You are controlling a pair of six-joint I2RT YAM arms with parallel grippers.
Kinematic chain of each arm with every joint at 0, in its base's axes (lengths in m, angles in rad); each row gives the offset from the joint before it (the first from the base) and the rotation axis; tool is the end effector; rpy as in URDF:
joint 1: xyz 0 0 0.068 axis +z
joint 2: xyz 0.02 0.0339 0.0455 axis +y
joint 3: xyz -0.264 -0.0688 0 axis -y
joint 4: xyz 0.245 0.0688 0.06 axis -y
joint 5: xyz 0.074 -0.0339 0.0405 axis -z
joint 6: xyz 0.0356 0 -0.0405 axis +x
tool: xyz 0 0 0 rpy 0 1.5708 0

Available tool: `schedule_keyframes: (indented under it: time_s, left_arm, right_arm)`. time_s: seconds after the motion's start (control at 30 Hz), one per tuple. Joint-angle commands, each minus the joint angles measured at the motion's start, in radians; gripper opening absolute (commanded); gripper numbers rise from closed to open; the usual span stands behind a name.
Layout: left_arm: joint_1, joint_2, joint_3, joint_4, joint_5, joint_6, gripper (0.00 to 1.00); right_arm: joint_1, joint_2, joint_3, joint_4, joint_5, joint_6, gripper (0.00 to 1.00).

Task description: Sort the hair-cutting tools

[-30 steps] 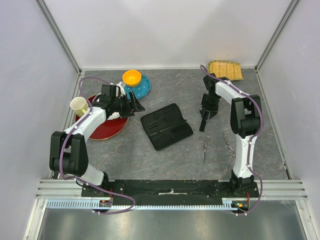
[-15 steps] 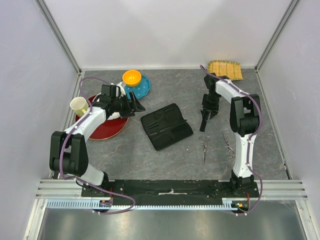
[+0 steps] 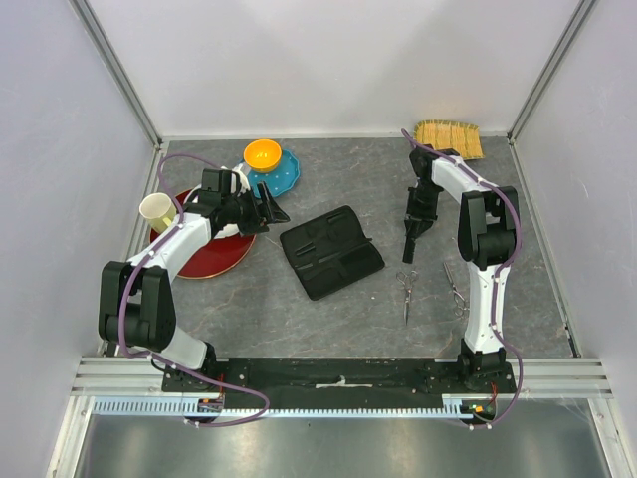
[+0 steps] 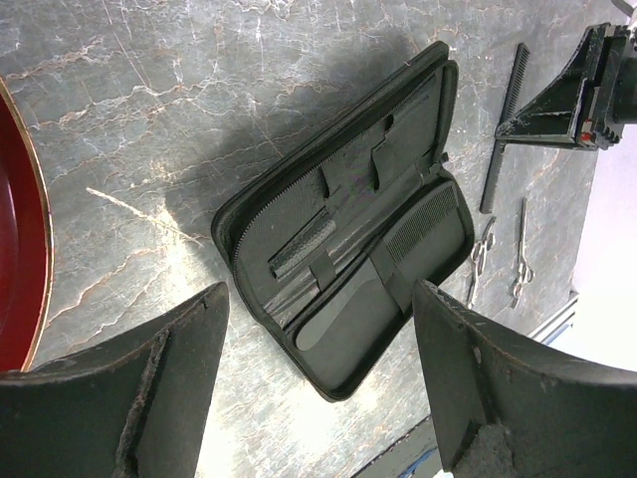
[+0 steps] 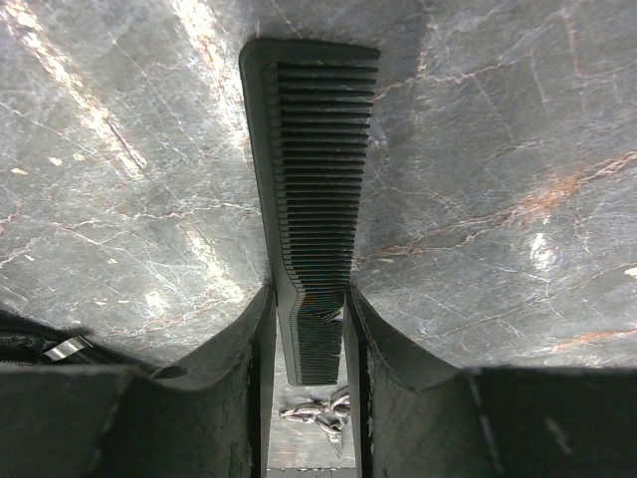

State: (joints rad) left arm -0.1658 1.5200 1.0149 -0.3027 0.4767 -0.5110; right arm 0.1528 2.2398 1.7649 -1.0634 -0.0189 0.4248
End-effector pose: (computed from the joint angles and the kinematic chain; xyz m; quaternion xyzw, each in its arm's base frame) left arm 0.3159 -0.0694 0.2348 -0.0683 0.9036 -0.3268 0.2685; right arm 0.4275 0.0665 0.1524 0.1354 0.9906 0.0137 0.0129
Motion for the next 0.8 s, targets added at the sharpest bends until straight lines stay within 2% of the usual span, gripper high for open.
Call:
schedule_keyframes:
  time_s: [0.0, 0.77]
  left_arm:
    - [-0.006, 0.008, 0.004, 0.042, 0.037, 0.020, 0.80]
    - [-0.121, 0.072, 0.054, 0.137, 0.175, 0.006, 0.80]
  right_arm:
    - [-0.002, 0.078, -0.028, 0.020, 0.020, -0.015, 0.28]
    - [0.002, -0.066, 0.011, 0.017, -0.093, -0.003, 0.29]
